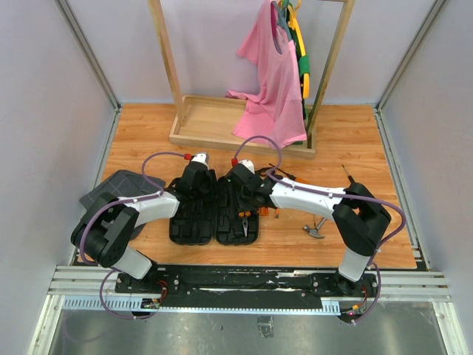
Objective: Sort the tools into containers
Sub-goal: Place the pliers in the storage box.
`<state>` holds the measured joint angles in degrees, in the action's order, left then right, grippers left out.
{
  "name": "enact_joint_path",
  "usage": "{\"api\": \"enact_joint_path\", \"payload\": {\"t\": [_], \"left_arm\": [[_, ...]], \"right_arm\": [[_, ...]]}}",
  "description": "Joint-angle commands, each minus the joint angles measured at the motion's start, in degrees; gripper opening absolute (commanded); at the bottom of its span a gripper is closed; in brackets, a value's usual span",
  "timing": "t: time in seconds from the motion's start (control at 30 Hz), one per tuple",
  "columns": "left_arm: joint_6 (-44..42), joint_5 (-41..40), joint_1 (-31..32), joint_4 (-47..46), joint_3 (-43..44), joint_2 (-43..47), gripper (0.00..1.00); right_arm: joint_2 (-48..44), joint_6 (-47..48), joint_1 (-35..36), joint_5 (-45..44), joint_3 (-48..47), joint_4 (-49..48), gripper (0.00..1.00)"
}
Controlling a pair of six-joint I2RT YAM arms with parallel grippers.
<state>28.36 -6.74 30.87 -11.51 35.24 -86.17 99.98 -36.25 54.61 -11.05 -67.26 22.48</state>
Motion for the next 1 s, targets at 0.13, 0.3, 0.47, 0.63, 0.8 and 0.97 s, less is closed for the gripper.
{"api": "enact_joint_path", "payload": {"t": [0.13, 0.3, 0.47, 0.63, 0.8, 0.97], "left_arm": [[-0.76, -1.99, -0.39, 2.81, -0.58, -1.79, 0.41], [-0.76, -2.15, -0.39, 2.89, -0.59, -1.71, 0.41], [-0.76, -1.94, -0.39, 2.81, -0.6, -1.8, 0.41], [-0.76, -1.96, -0.41, 2.81, -0.57, -1.74, 0.41], [-0.76, -1.93, -0.39, 2.85, -0.47, -1.78, 0.41], [-0.76, -1.95, -0.4, 2.89, -0.53, -1.66, 0.41]], "right_arm": [[2.69, 3.51, 1.38, 1.81, -3.85, -4.64, 0.36], [5.98, 2.95, 1.39, -2.16, -6.35, -1.83, 0.36], [7.02, 2.36, 1.31, -6.14, -6.87, 0.75, 0.35], [6.6, 1.24, 1.2, -9.04, -6.43, 2.4, 0.29], [5.47, -0.46, 0.98, -9.66, -5.24, 2.57, 0.23], [4.53, -2.45, 0.48, -9.29, -3.61, 2.62, 0.19]]}}
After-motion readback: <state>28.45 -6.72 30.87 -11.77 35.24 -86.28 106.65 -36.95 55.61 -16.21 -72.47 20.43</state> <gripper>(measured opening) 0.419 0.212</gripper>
